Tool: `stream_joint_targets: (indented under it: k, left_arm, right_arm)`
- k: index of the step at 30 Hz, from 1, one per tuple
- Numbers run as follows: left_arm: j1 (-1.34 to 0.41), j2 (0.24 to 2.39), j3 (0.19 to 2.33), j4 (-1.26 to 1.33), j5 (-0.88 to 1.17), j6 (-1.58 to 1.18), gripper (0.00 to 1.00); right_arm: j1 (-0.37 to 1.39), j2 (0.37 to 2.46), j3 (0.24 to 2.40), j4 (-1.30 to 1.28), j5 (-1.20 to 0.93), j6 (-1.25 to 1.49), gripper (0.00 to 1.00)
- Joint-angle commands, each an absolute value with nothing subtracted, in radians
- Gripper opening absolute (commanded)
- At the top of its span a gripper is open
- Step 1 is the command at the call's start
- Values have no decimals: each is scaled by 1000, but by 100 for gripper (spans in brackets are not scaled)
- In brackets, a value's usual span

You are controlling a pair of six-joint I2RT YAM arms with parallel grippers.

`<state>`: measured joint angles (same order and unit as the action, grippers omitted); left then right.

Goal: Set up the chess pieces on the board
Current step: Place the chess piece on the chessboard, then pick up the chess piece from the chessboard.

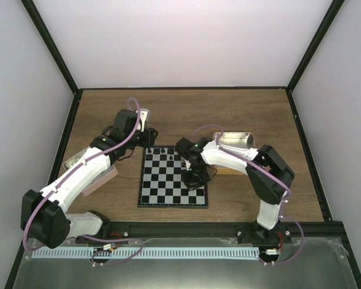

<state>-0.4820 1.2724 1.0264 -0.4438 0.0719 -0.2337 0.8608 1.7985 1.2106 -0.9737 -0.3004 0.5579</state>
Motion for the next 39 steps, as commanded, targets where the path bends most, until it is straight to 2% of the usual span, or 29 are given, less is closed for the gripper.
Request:
stream_joint_targets:
  k: [1, 5, 16, 22, 29, 39]
  left_arm:
    - [-478, 1255, 1020, -449, 62, -233, 51]
    - [-478, 1256, 1020, -448, 60, -233, 51]
    - [-478, 1259, 1019, -449, 60, -232, 51]
    - [-478, 1256, 1019, -449, 55, -235, 51]
    - [-479, 1247, 1016, -449, 35, -238, 51]
    - [-478, 1115, 969, -394, -201, -276, 51]
  right_arm:
    - [864, 1820, 1277, -1005, -286, 531, 13]
    - [864, 1824, 1296, -1005, -261, 534, 22]
    - [867, 1810, 1265, -977, -236, 545, 27]
    - [878, 1816, 1243, -932, -213, 564, 21]
    - [888, 1802, 1251, -892, -143, 604, 5]
    - [897, 1913, 1457, -789, -102, 653, 3]
